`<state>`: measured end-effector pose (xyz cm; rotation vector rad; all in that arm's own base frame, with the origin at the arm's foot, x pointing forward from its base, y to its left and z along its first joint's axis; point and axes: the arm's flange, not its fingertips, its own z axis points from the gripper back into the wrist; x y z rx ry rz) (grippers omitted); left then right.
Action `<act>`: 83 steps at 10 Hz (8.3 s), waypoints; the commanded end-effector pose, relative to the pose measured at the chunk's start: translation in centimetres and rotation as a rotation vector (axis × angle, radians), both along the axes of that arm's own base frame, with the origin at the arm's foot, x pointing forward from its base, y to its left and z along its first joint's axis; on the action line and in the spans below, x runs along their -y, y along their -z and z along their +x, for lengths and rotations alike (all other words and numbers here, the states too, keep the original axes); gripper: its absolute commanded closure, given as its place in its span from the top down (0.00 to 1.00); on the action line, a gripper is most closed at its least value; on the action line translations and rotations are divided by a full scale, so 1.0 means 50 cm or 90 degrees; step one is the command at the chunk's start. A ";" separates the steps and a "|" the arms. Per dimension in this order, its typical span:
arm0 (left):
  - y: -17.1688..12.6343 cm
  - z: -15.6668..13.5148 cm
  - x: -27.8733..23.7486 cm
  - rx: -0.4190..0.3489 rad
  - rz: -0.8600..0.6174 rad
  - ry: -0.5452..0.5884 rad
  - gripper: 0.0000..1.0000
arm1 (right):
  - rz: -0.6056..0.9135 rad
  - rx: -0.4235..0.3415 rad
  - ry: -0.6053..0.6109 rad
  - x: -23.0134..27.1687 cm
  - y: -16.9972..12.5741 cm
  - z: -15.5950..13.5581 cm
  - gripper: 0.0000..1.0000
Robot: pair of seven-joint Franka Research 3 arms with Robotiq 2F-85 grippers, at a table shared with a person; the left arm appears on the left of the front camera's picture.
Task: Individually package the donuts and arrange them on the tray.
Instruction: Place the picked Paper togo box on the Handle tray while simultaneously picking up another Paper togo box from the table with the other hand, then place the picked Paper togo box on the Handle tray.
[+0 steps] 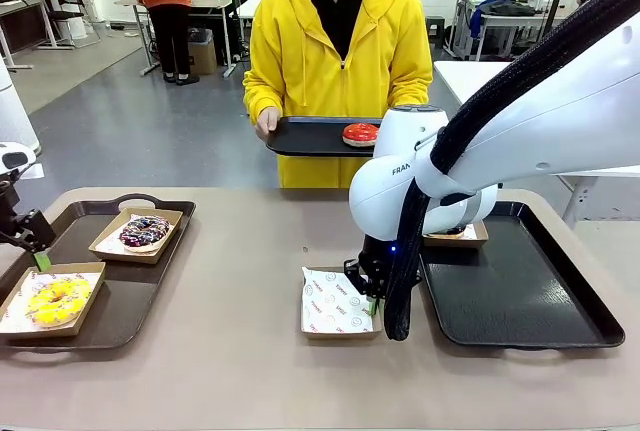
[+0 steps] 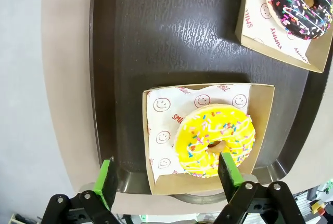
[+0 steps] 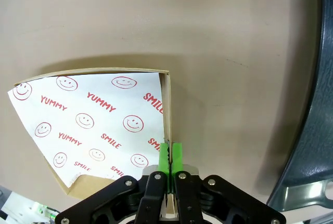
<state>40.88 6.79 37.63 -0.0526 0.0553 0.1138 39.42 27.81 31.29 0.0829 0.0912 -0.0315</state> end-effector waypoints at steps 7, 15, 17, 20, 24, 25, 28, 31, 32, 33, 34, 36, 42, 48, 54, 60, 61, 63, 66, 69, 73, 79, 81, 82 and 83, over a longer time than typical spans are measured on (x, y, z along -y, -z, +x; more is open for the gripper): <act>-0.184 -0.068 -0.177 0.025 -0.395 0.033 1.00 | -0.011 0.047 0.060 0.025 -0.233 0.061 0.00; -0.150 -0.032 -0.503 0.138 -0.765 -0.050 1.00 | 0.001 0.043 0.017 0.015 -0.364 0.276 0.00; -0.129 -0.043 -0.517 0.141 -0.766 -0.025 1.00 | -0.007 0.043 0.000 0.026 -0.348 0.331 0.00; -0.125 -0.047 -0.511 0.138 -0.767 -0.057 1.00 | -0.017 0.041 -0.031 0.018 -0.328 0.367 0.00; -0.125 -0.047 -0.511 0.138 -0.767 -0.057 1.00 | 0.007 0.045 -0.002 0.035 -0.328 0.342 0.00; -0.125 -0.047 -0.511 0.138 -0.767 -0.057 1.00 | 0.007 0.045 -0.002 0.035 -0.328 0.342 0.00; -0.125 -0.047 -0.511 0.138 -0.767 -0.057 1.00 | 0.007 0.045 -0.002 0.035 -0.328 0.342 0.00; -0.125 -0.047 -0.511 0.138 -0.767 -0.057 1.00 | 0.007 0.045 -0.002 0.035 -0.328 0.342 0.00; -0.125 -0.047 -0.511 0.138 -0.767 -0.057 1.00 | 0.007 0.045 -0.002 0.035 -0.328 0.342 0.00; -0.125 -0.047 -0.511 0.138 -0.767 -0.057 1.00 | 0.007 0.045 -0.002 0.035 -0.328 0.342 0.00; -0.125 -0.047 -0.511 0.138 -0.767 -0.057 1.00 | 0.007 0.045 -0.002 0.035 -0.328 0.342 0.00; -0.125 -0.047 -0.511 0.138 -0.767 -0.057 1.00 | 0.007 0.045 -0.002 0.035 -0.328 0.342 0.00; -0.125 -0.047 -0.511 0.138 -0.767 -0.057 1.00 | -0.002 0.047 -0.040 0.043 -0.350 0.330 0.01; -0.125 -0.047 -0.511 0.138 -0.767 -0.057 1.00 | -0.006 -0.008 0.026 0.276 -0.460 0.151 0.01; -0.125 -0.047 -0.511 0.138 -0.767 -0.057 1.00 | 0.022 -0.022 0.011 0.515 -0.299 0.080 0.01; -0.125 -0.047 -0.511 0.138 -0.767 -0.057 1.00 | 0.010 -0.030 0.018 0.541 -0.251 0.087 0.01; -0.125 -0.047 -0.511 0.138 -0.767 -0.057 1.00 | 0.010 -0.030 0.018 0.541 -0.251 0.087 0.01; -0.125 -0.047 -0.511 0.138 -0.767 -0.057 1.00 | 0.010 -0.030 0.018 0.541 -0.251 0.087 0.01; -0.125 -0.047 -0.511 0.138 -0.767 -0.057 1.00 | 0.010 -0.030 0.018 0.541 -0.251 0.087 0.01; -0.125 -0.047 -0.511 0.138 -0.767 -0.057 1.00 | 0.005 -0.016 0.012 0.540 -0.233 0.087 0.01; -0.125 -0.047 -0.511 0.138 -0.767 -0.057 1.00 | -0.003 -0.014 0.023 0.545 -0.162 0.079 0.01; -0.125 -0.047 -0.511 0.138 -0.767 -0.057 1.00 | 0.022 -0.009 0.032 0.562 -0.089 0.078 0.01; -0.125 -0.047 -0.511 0.138 -0.767 -0.057 1.00 | 0.023 -0.009 0.027 0.562 -0.089 0.079 0.01; -0.125 -0.047 -0.511 0.138 -0.767 -0.057 1.00 | 0.022 -0.010 0.027 0.562 -0.088 0.079 0.01; -0.125 -0.047 -0.511 0.138 -0.767 -0.057 1.00 | 0.022 -0.012 0.029 0.563 -0.087 0.081 0.01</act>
